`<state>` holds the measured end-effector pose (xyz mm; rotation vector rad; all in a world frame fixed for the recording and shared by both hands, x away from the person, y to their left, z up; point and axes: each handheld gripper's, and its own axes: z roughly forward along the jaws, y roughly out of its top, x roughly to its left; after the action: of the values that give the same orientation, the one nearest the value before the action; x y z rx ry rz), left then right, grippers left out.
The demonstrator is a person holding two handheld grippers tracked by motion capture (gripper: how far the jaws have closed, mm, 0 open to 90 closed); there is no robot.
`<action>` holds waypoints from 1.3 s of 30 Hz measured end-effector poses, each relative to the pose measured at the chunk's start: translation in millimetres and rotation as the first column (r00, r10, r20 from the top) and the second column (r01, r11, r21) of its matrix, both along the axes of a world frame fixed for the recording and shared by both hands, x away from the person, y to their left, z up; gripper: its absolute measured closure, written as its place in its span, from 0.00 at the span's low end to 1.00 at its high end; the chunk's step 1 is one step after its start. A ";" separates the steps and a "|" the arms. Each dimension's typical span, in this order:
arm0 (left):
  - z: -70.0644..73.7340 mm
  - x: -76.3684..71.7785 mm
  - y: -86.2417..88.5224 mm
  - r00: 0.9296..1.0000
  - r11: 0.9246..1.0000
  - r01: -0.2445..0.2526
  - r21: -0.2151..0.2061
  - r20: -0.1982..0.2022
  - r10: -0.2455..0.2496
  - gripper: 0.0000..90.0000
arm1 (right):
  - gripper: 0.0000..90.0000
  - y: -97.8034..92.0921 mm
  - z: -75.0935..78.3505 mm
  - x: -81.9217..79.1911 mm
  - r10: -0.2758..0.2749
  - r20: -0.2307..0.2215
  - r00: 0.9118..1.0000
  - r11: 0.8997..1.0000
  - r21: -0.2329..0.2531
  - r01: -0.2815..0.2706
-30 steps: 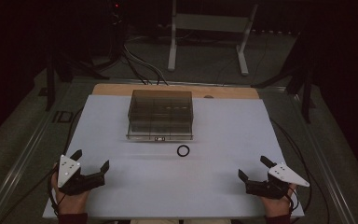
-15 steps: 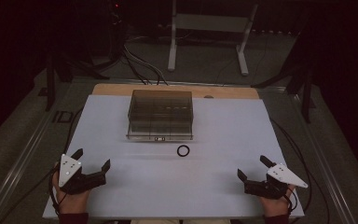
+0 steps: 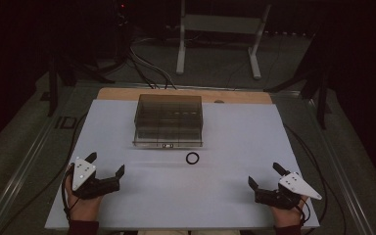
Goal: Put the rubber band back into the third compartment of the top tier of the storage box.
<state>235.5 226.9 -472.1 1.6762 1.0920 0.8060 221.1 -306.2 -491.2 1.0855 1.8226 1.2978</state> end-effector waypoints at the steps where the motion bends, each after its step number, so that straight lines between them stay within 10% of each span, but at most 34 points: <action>1: 0.4 0.9 -1.8 1.000 1.000 0.004 0.008 -0.002 -0.004 0.01 | 0.00 0.1 -0.1 0.0 0.001 0.000 1.000 1.000 -0.001 -0.001; 39: -3.9 33.1 -75.8 0.985 0.986 0.169 0.009 -0.036 -0.169 0.01 | 0.00 1.7 -0.1 0.1 -0.019 0.000 1.000 1.000 -0.009 0.019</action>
<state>268.6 151.0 -476.0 1.7726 0.9552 0.6780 221.2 -304.4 -491.3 1.0955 1.8118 1.2771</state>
